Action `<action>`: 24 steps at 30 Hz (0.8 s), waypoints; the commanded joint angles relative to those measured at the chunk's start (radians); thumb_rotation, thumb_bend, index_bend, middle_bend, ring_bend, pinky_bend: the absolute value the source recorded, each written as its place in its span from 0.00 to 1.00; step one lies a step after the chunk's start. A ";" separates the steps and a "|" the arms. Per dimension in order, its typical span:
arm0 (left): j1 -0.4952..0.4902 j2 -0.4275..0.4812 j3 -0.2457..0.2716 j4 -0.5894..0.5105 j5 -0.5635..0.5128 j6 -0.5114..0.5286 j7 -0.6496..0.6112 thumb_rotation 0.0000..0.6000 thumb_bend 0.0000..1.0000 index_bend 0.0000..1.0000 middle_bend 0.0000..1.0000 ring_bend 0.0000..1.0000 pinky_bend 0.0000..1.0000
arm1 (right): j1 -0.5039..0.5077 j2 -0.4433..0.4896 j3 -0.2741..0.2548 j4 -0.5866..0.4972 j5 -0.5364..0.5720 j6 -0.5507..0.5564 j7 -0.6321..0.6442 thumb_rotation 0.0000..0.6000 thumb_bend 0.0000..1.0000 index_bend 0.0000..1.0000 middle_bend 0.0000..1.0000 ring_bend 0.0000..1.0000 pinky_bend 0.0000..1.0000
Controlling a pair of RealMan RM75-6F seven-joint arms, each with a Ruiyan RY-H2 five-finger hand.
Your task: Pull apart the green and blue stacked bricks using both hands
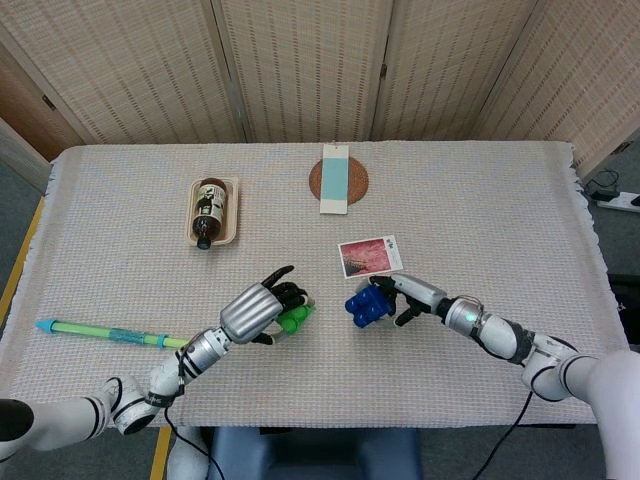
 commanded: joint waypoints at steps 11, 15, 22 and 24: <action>0.113 -0.093 0.037 0.255 -0.090 -0.061 -0.120 1.00 0.39 0.72 0.79 0.26 0.00 | -0.080 0.219 0.039 -0.268 0.207 -0.205 -0.584 1.00 0.41 0.75 0.67 0.60 0.53; 0.111 -0.083 0.022 0.260 -0.090 -0.061 -0.131 1.00 0.39 0.72 0.79 0.26 0.00 | -0.102 0.222 0.055 -0.277 0.243 -0.232 -0.650 1.00 0.41 0.75 0.67 0.59 0.53; 0.111 -0.056 0.008 0.232 -0.096 -0.076 -0.123 1.00 0.39 0.72 0.79 0.26 0.00 | -0.127 0.198 0.084 -0.248 0.256 -0.265 -0.711 1.00 0.41 0.75 0.67 0.60 0.53; 0.114 -0.051 0.006 0.226 -0.098 -0.079 -0.119 1.00 0.39 0.72 0.79 0.26 0.00 | -0.135 0.191 0.094 -0.239 0.256 -0.266 -0.727 1.00 0.41 0.75 0.67 0.60 0.53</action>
